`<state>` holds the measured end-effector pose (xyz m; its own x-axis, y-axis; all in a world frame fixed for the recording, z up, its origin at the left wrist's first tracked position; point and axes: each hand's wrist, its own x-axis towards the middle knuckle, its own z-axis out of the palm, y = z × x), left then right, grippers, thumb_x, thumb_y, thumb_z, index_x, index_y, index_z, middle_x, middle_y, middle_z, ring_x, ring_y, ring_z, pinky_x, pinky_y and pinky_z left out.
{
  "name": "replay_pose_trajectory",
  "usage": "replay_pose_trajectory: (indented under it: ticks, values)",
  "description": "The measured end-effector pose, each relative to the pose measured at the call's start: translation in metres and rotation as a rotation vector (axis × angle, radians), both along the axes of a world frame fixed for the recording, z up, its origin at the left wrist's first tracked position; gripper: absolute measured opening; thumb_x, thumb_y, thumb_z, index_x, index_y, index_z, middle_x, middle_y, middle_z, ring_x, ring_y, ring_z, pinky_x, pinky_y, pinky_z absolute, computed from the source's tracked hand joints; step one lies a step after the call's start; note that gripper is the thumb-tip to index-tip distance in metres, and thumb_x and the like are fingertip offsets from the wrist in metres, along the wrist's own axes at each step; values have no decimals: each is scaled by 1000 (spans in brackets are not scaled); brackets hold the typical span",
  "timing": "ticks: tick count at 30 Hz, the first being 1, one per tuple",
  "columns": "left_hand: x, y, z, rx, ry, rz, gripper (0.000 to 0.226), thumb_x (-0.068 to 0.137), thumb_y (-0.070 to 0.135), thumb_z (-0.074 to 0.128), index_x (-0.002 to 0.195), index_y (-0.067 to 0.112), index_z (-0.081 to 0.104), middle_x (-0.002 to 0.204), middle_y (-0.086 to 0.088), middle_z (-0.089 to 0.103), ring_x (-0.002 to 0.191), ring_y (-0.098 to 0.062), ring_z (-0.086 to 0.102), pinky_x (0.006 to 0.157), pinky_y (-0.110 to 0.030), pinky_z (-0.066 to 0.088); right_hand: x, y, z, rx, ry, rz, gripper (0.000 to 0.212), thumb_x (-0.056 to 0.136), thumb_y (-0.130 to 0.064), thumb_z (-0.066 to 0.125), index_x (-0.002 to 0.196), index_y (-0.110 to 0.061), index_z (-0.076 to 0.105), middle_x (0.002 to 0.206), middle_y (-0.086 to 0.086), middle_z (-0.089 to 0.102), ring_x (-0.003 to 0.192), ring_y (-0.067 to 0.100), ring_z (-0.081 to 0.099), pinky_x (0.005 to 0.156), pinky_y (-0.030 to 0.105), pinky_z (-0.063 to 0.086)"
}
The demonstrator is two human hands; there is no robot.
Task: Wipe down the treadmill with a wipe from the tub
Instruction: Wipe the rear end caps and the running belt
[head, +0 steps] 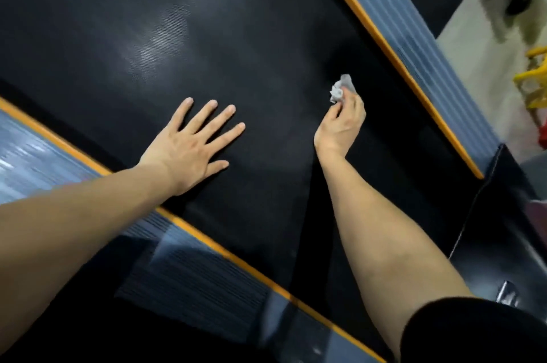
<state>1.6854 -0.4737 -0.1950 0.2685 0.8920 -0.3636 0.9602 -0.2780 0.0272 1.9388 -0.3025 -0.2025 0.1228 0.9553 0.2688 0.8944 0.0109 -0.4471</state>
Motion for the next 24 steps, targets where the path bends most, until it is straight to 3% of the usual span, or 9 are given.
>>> replay_pose_trajectory:
  ticks: [5,8,10,14,16,18,20,22,24]
  values:
    - [24,-17,29,-122,43,267,84,101,61,32,158,33,-23,168,-3,-25,157,-33,-8,120,-64,9,4,5,-4,-30,54,58,34,95,1,50,122,-10,69,127,5,66,112,24,59,102,9,32]
    - [36,-38,21,3,-75,389,94,91,59,58,163,32,4,172,-4,0,157,-33,12,118,-67,14,17,5,-6,-12,38,70,35,94,1,52,124,-8,68,124,6,67,111,24,59,103,25,42]
    - [29,-49,12,49,-85,411,90,92,59,60,163,34,10,171,-2,8,155,-32,18,118,-67,15,12,-2,6,-40,106,138,31,95,2,51,119,-7,70,120,0,68,110,13,59,100,28,46]
    - [30,-46,5,-29,-71,380,85,93,66,38,162,38,-4,171,2,-8,158,-30,6,120,-65,8,-28,-81,38,-183,234,625,22,96,6,47,77,3,58,90,13,64,86,24,56,85,43,45]
    - [29,-45,3,5,-100,385,81,96,66,34,162,38,-2,172,2,-5,157,-31,9,120,-66,9,-28,-147,32,-313,294,948,20,99,2,50,95,2,69,107,12,70,103,28,64,93,46,48]
    - [28,-46,1,-12,-106,390,81,96,65,36,162,37,-1,172,1,-6,157,-32,8,119,-66,9,-9,-187,24,-348,100,1182,26,101,1,53,122,3,68,128,14,67,121,31,61,100,46,50]
    - [30,-49,-2,-29,-117,405,84,95,64,38,162,37,-4,171,1,-10,158,-32,4,120,-67,7,6,-163,22,-335,-14,1396,28,106,-8,49,125,-3,68,130,8,67,125,25,59,105,39,48]
    - [32,-47,-1,-50,-112,410,84,96,64,34,160,38,-13,170,1,-17,158,-32,-3,120,-67,4,12,-105,33,-281,-169,1381,26,106,-18,49,112,-15,74,114,-5,69,116,16,63,99,32,50]
    - [32,-47,2,-79,-83,400,83,98,65,27,156,38,-25,167,1,-27,157,-31,-11,120,-67,0,31,-39,33,-226,-388,1105,25,102,-23,48,107,-21,72,105,-6,67,106,14,64,92,32,53]
